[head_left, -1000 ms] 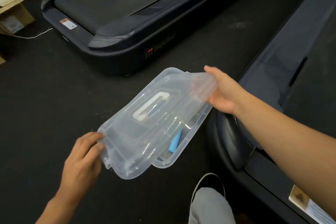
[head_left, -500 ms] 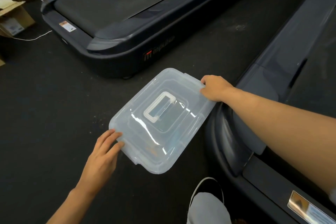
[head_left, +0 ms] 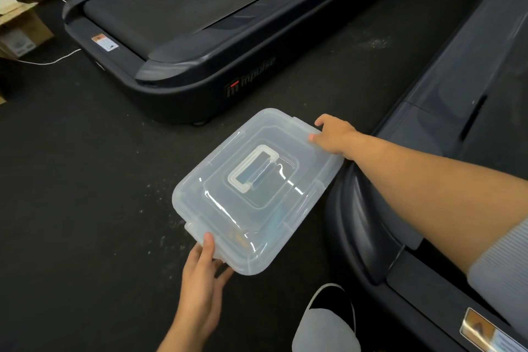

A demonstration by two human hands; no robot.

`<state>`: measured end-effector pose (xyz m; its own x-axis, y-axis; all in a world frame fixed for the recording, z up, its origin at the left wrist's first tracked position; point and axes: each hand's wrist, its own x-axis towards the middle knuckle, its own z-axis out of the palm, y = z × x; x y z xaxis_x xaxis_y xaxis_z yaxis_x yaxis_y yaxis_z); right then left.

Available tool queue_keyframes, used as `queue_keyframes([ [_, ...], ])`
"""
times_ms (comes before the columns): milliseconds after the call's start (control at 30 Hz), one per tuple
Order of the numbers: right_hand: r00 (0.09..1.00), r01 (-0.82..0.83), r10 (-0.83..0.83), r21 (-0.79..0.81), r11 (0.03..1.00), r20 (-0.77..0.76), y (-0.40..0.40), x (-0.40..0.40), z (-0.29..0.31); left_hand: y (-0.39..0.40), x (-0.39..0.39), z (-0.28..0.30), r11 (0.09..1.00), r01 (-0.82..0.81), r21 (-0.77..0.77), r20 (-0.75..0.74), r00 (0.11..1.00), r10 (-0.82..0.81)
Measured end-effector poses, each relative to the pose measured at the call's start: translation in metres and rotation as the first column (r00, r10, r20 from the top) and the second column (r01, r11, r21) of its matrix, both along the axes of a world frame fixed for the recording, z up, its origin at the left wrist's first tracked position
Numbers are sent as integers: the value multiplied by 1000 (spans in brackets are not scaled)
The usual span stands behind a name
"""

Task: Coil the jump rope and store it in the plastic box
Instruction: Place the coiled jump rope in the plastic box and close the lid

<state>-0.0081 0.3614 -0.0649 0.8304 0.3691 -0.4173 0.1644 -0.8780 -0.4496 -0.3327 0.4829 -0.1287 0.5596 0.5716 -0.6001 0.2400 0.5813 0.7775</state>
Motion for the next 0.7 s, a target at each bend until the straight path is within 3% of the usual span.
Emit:
queue_keyframes([
  [233,902,268,-173,198,943,-395,2,8,-7,35,8,0,991,-135,-1,27,990,135],
  [433,849,349,-161,306,886,-503,3,1,-5,39,-5,-3,974,-226,19,21,974,225],
  [533,825,404,-210,287,869,-525,8,4,-15,37,-3,1,956,-290,46,-22,956,291],
  [700,742,459,-223,236,856,-632,14,-4,-11,35,1,7,956,-293,-33,-57,955,291],
])
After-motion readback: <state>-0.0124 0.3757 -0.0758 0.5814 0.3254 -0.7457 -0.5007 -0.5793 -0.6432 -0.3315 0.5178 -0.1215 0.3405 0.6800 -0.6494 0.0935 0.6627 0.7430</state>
